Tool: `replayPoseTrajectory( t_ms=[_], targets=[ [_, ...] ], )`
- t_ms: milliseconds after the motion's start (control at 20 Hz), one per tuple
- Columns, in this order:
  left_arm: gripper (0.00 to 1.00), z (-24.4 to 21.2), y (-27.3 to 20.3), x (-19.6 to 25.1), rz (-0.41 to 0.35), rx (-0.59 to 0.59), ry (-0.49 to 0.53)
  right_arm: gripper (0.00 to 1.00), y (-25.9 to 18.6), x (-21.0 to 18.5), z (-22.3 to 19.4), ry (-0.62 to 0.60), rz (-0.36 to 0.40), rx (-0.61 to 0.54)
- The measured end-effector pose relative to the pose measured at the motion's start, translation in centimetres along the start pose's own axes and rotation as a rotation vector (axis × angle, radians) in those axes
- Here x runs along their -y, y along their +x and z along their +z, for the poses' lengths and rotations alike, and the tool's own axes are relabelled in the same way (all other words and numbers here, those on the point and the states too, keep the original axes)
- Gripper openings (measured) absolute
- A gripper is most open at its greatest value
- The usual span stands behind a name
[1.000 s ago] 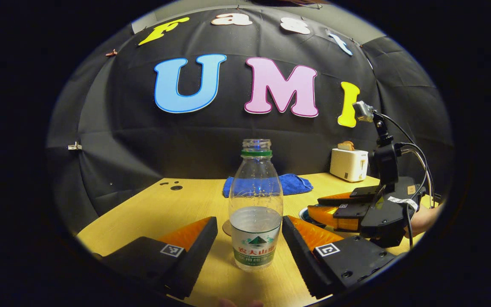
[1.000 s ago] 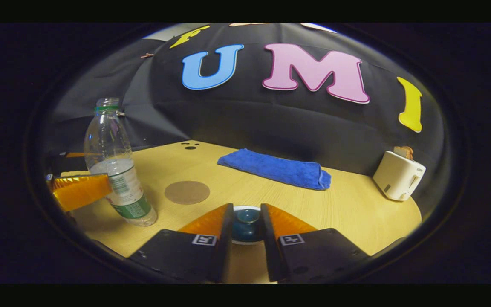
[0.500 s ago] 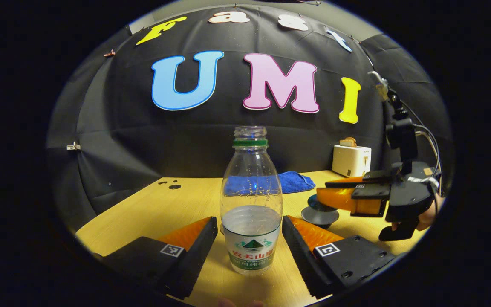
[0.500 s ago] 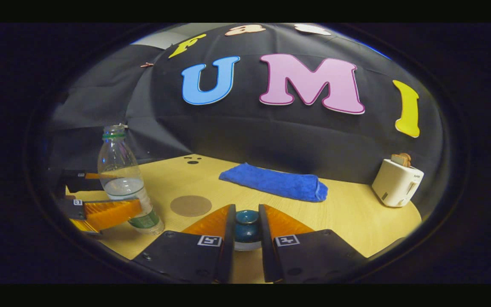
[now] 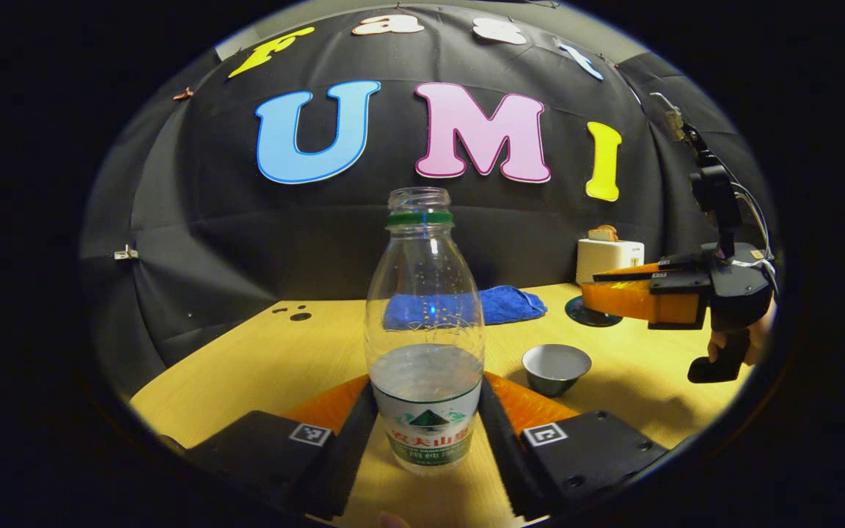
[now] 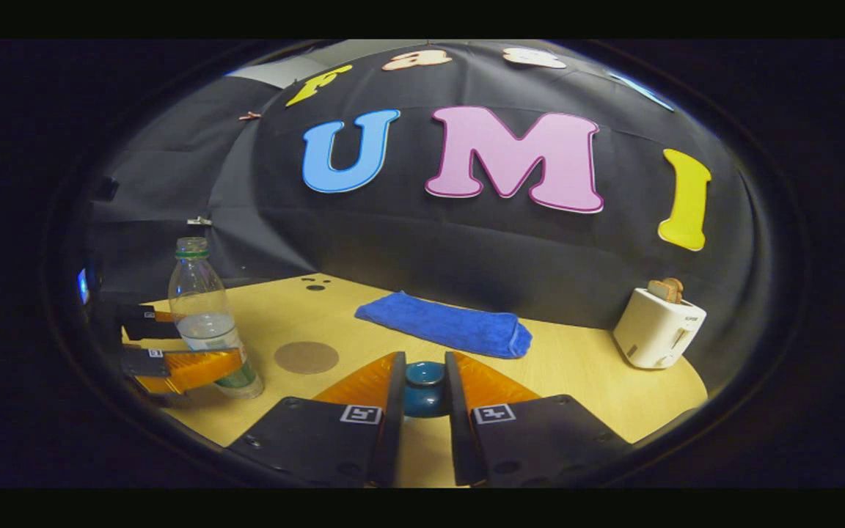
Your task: Open the teacup lid with one hand, grasp the water bottle and pour water into the teacup with the other hand; after pouring, place the water bottle on the coaster and then close the teacup lid.
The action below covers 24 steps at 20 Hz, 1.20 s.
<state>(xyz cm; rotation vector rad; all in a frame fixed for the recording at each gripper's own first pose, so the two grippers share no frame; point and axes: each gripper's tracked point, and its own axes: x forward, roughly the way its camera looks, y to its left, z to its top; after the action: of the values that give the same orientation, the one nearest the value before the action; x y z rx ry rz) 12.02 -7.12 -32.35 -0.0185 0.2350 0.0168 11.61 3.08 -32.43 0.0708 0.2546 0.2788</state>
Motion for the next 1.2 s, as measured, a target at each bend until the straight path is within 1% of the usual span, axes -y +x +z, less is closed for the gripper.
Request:
replayPoseTrajectory(
  t_ms=[100, 150, 250, 300, 550, 600, 650, 800, 950, 1000, 1050, 1100, 1150, 1200],
  targets=[
    [0.78, 0.1, 0.1, -0.1, 0.006, -0.019, 0.034, 0.26, -0.5, 0.9, 0.0, 0.008, -0.011, 0.001],
    [0.77, 0.3, 0.1, -0.4, 0.013, -0.026, 0.067, 0.3, -0.7, 1.3, -0.1, 0.014, -0.015, 0.002],
    [0.77, 1.1, 0.5, -1.1, 0.027, -0.036, 0.155, 0.31, -1.0, 2.2, 0.0, 0.015, -0.029, 0.006],
    [0.76, 1.5, 0.8, -1.5, 0.033, -0.046, 0.214, 0.36, -1.2, 2.8, 0.0, 0.01, -0.038, 0.007],
    [0.76, 2.3, 2.9, -2.8, 0.055, -0.118, 0.612, 0.36, -2.7, 6.0, -0.9, 0.023, -0.091, -0.003],
    [0.76, 2.0, 3.2, -2.4, 0.043, -0.128, 0.683, 0.31, -3.0, 6.6, -1.1, 0.024, -0.101, -0.005],
    [0.76, 1.6, 3.8, -1.9, 0.026, -0.142, 0.748, 0.36, -3.4, 7.4, -1.4, 0.026, -0.113, -0.007],
    [0.76, 0.0, 4.9, -1.5, -0.013, -0.214, 0.924, 0.36, -4.6, 9.5, -2.2, 0.039, -0.142, -0.01],
    [0.75, -1.0, 5.5, -1.3, -0.028, -0.263, 1.049, 0.36, -5.5, 11.1, -2.7, 0.045, -0.16, -0.011],
    [0.76, -1.4, 5.9, -0.9, -0.036, -0.275, 1.08, 0.31, -5.8, 11.6, -3.0, 0.05, -0.164, -0.014],
    [0.75, -1.6, 6.3, -0.8, -0.037, -0.286, 1.115, 0.31, -6.0, 12.0, -3.1, 0.054, -0.169, -0.015],
    [0.75, -1.4, 6.6, -0.8, -0.038, -0.291, 1.152, 0.36, -6.2, 12.3, -3.3, 0.059, -0.171, -0.016],
    [0.76, -1.3, 7.0, -0.6, -0.037, -0.294, 1.194, 0.31, -6.3, 12.7, -3.4, 0.061, -0.174, -0.015],
    [0.75, -1.3, 7.0, -0.5, -0.035, -0.295, 1.225, 0.31, -6.4, 13.0, -3.5, 0.063, -0.175, -0.014]
  ],
)
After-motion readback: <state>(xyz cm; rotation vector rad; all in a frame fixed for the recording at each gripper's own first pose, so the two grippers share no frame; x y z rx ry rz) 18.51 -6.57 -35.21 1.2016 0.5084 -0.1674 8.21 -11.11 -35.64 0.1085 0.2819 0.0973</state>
